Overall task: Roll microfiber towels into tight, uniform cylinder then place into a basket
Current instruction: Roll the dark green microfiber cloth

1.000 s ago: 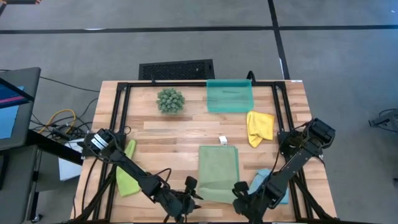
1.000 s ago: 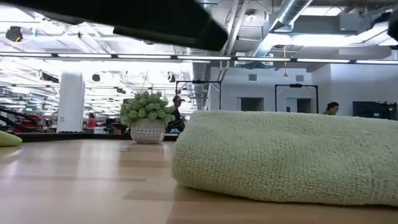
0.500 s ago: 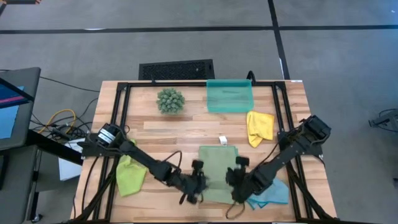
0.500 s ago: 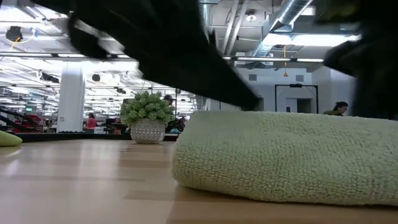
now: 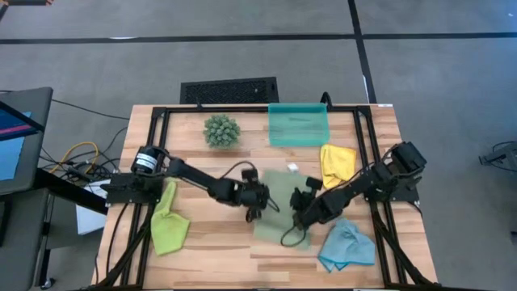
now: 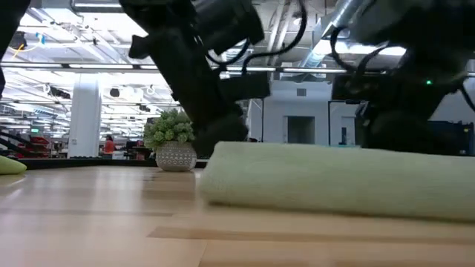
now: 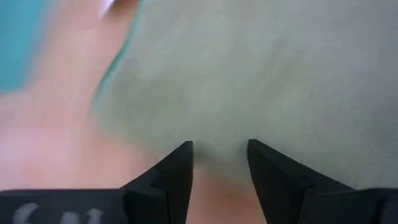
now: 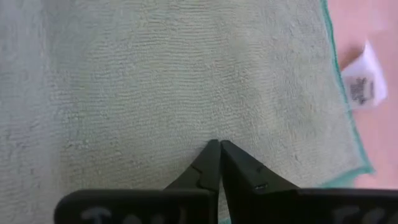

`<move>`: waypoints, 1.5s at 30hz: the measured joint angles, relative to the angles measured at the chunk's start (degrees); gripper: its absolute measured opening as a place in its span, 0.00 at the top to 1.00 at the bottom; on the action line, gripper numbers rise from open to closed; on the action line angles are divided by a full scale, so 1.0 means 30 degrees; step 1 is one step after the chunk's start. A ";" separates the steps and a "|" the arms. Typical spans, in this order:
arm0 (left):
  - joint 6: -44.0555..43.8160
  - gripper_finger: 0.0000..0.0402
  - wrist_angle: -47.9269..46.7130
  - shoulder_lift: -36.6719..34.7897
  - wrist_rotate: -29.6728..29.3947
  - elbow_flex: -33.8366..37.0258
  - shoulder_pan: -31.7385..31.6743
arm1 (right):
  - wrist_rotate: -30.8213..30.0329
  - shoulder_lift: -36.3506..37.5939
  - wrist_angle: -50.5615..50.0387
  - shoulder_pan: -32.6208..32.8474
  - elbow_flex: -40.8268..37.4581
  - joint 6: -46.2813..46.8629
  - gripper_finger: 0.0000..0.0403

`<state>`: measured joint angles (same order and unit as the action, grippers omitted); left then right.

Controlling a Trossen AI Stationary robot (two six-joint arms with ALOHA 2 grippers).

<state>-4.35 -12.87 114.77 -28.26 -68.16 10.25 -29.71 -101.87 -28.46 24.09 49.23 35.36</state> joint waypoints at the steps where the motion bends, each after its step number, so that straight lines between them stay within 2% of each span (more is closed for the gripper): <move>1: 0.0562 0.64 -0.0009 -0.0046 -0.0555 0.0010 -0.0321 | -0.0428 0.0092 -0.0193 -0.0403 -0.0086 -0.0284 0.92; 7: 0.1798 0.64 -0.0077 -0.0746 -0.0722 -0.0001 -0.1076 | -0.3023 0.1622 -0.1202 -0.2239 -0.0153 -0.2354 0.95; 11: 0.2190 0.64 -0.0781 -0.1683 0.0165 0.0006 -0.0389 | -0.2934 0.3340 -0.1162 -0.1648 -0.0173 -0.2656 0.95; 13: 0.2876 0.64 -0.0982 -0.1979 0.1704 0.0004 0.0042 | -0.2502 0.3963 -0.0604 -0.0986 -0.0130 -0.2618 0.94; 17: 0.4876 0.64 -0.0930 -0.1813 0.7153 0.0006 0.0722 | -0.0778 0.4048 0.1715 0.0476 -0.0272 -0.1869 0.92; 19: 0.5806 0.64 -0.0751 -0.1591 0.8825 0.0005 0.1050 | 0.0173 0.3880 0.2681 0.1166 -0.0557 -0.1806 0.89; 26: 0.7149 0.64 0.1295 -0.1767 0.8303 0.0005 0.2268 | 0.3266 0.1974 0.7589 0.2371 -0.0437 -0.1860 0.70; 30: 0.7083 0.64 0.1296 -0.1774 0.8306 -0.0056 0.2904 | 0.5296 0.0391 0.8472 0.2312 -0.0298 -0.3032 0.58; 33: 0.6411 0.64 0.1030 -0.1774 0.8169 -0.0132 0.3321 | 0.6709 -0.0562 0.8650 0.2443 0.0256 -0.3841 0.52; 37: 0.5988 0.64 0.1246 -0.1774 0.7705 -0.0211 0.3795 | 0.7015 -0.0899 0.8541 0.3233 0.0935 -0.4533 0.52; 41: 0.5864 0.64 0.2753 -0.1765 0.7799 -0.0460 0.4246 | 0.6748 -0.0614 0.8587 0.4176 0.1425 -0.5304 0.57; 45: 0.5875 0.64 0.4864 -0.1664 0.8656 -0.0409 0.4656 | 0.5386 -0.0101 0.8644 0.5007 0.1561 -0.5466 0.64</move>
<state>13.28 1.72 109.78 -2.30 -69.38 24.22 -13.55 -102.17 -2.53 39.11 53.91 18.96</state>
